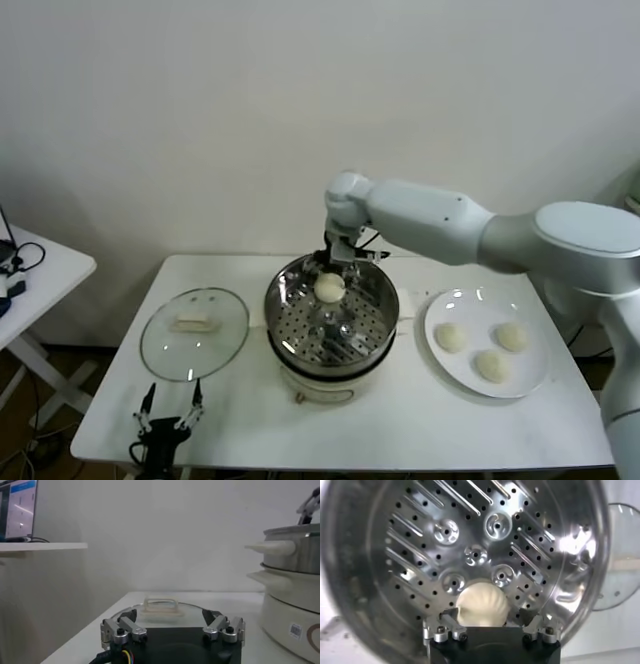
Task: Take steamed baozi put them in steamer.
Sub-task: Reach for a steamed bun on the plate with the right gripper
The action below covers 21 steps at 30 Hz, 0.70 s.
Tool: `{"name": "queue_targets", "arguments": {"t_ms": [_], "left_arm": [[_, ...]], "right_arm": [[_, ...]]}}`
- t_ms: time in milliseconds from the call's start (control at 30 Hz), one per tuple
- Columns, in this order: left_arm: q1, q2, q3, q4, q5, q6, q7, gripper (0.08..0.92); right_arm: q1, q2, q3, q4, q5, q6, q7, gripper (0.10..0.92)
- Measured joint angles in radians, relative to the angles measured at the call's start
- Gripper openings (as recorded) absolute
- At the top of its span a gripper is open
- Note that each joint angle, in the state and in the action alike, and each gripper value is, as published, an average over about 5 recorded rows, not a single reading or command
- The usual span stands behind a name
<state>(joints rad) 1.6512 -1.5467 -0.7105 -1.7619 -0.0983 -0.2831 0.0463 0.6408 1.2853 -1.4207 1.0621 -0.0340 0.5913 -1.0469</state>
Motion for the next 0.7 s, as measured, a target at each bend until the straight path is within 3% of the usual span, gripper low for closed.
{"name": "queue_targets", "arguments": {"t_ms": [333,700], "left_arm": [[0.005,-0.002,0.006,-0.002,0.006,-0.004,-0.002,0.823],[-0.001,-0.002,0.001,0.008,0.004,-0.009,-0.004,0.823]], "right_arm": [[0.26,-0.183,-0.261,0.076,0.349,-0.114,-0.1,0.823],[0.282,-0.463,-0.454,0.26,0.548,-0.524,0.08,0.823]]}}
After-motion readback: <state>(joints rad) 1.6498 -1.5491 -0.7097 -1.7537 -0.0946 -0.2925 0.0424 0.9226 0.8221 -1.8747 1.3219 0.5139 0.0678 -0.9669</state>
